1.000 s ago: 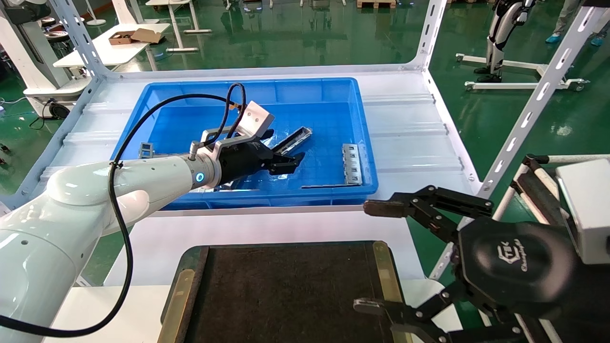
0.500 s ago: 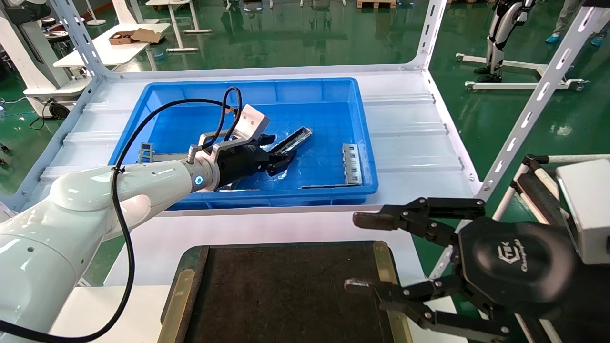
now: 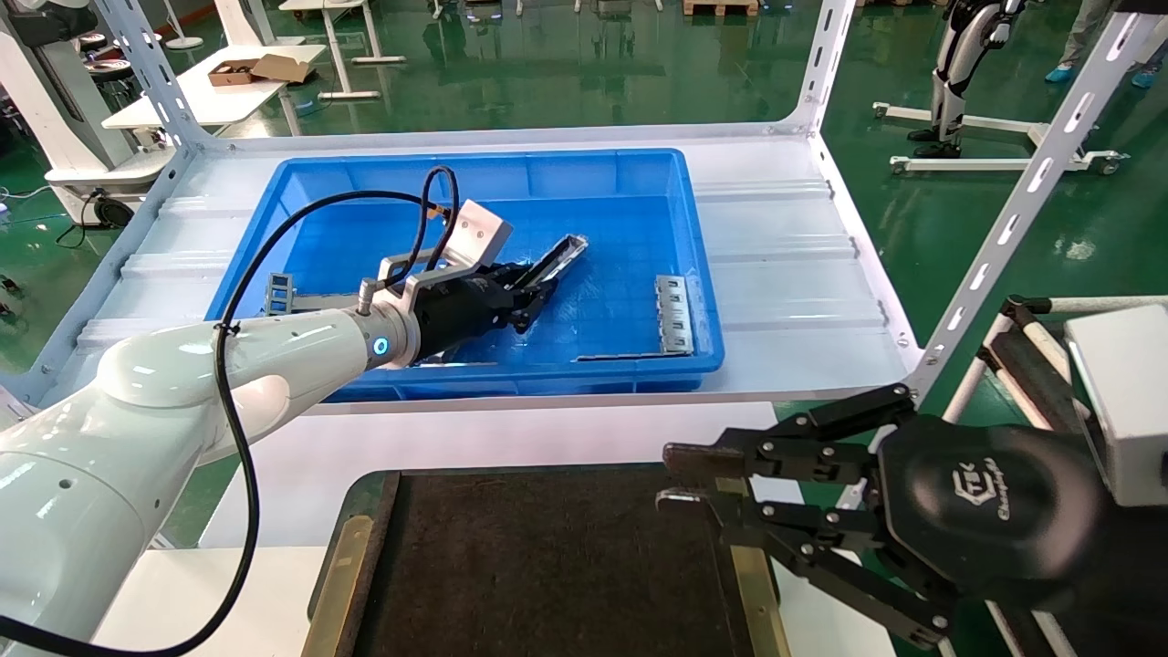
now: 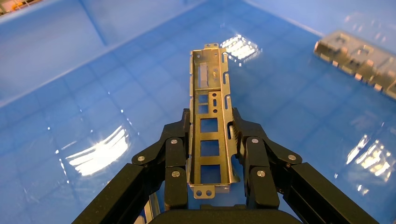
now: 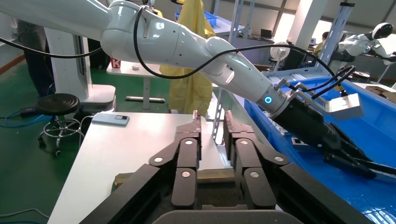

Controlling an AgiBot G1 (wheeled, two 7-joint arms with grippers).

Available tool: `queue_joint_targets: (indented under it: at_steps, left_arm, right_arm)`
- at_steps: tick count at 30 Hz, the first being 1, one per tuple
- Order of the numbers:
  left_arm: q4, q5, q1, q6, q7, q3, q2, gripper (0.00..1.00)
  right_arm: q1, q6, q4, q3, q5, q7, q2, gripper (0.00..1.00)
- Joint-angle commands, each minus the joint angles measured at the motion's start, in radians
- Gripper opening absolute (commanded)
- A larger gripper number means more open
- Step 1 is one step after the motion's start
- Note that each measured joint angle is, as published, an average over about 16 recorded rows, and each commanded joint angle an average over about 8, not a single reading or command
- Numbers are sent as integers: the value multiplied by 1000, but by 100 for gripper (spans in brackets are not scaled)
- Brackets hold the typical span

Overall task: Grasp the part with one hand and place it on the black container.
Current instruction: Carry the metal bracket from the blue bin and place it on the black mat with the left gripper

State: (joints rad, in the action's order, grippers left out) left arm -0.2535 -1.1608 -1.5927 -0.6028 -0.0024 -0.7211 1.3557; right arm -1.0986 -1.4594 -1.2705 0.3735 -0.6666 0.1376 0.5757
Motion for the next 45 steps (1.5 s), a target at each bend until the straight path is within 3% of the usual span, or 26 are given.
queue_joint_targets:
  at_steps: [1, 7, 15, 21, 26, 32, 39, 45]
  left_arm:
    - [-3, 16, -2, 3, -2, -3, 0, 0]
    - [-9, 89, -37, -110, 15, 27, -31, 0]
    - [-88, 183, -20, -383, 51, 77, -145, 0]
    - [-262, 246, 86, -519, 13, 100, -243, 0]
    - [-469, 277, 232, -557, -71, 92, -321, 0]
    - [-664, 261, 426, -485, -180, 51, -385, 0]
    - [-771, 200, 605, -251, -328, -4, -399, 0]
    - [-799, 145, 697, -37, -480, -56, -379, 0]
  right_arm:
    - [0, 0, 0, 0, 0, 0, 0, 0]
    - [0, 0, 0, 0, 0, 0, 0, 0]
    - [0, 0, 0, 0, 0, 0, 0, 0]
    - [0, 0, 0, 0, 0, 0, 0, 0]
    - [0, 0, 0, 0, 0, 0, 0, 0]
    - [0, 0, 0, 0, 0, 0, 0, 0]
    - [0, 0, 0, 0, 0, 0, 0, 0]
    - [0, 0, 0, 0, 0, 0, 0, 0]
